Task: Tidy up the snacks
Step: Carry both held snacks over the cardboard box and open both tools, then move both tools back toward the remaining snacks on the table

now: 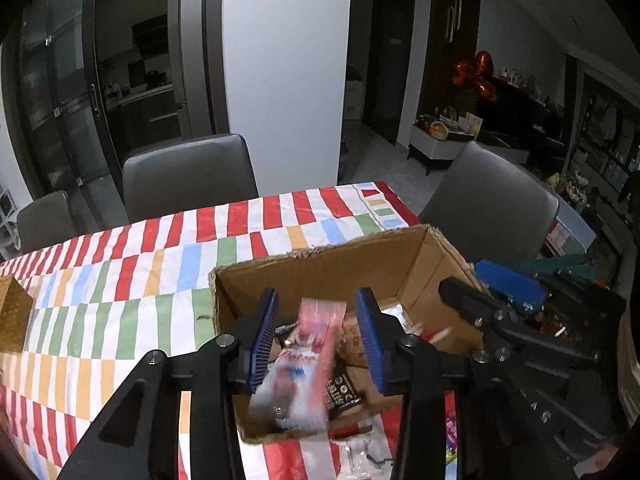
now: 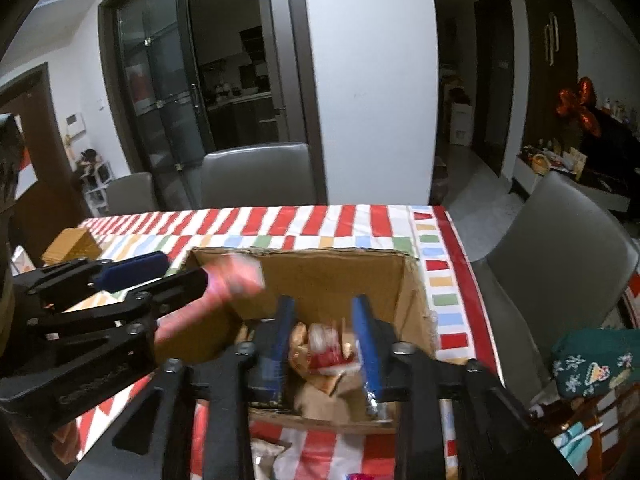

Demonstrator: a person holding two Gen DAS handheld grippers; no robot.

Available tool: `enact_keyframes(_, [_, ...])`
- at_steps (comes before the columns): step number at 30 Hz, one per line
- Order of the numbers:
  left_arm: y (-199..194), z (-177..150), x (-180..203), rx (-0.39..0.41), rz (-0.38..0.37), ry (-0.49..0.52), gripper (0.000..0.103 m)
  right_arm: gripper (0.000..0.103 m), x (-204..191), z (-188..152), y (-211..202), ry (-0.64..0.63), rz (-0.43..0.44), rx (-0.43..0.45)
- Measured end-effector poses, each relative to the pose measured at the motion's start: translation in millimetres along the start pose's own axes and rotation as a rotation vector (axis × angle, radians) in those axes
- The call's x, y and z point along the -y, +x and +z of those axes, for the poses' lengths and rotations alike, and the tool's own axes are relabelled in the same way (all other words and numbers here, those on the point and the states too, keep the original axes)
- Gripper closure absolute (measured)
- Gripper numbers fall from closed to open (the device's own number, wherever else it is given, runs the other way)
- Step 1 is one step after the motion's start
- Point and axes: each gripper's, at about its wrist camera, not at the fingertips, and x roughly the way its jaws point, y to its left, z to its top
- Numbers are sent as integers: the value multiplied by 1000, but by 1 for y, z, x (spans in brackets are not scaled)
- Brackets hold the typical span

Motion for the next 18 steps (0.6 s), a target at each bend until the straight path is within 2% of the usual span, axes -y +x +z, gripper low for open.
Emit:
enact_keyframes(6, [-20, -23, 4, 3, -4, 5, 57, 65, -2, -9, -21, -22, 7, 13])
enact_keyframes(18, [-60, -69, 24, -12, -23, -3, 53, 51, 4, -50, -63, -18, 13, -3])
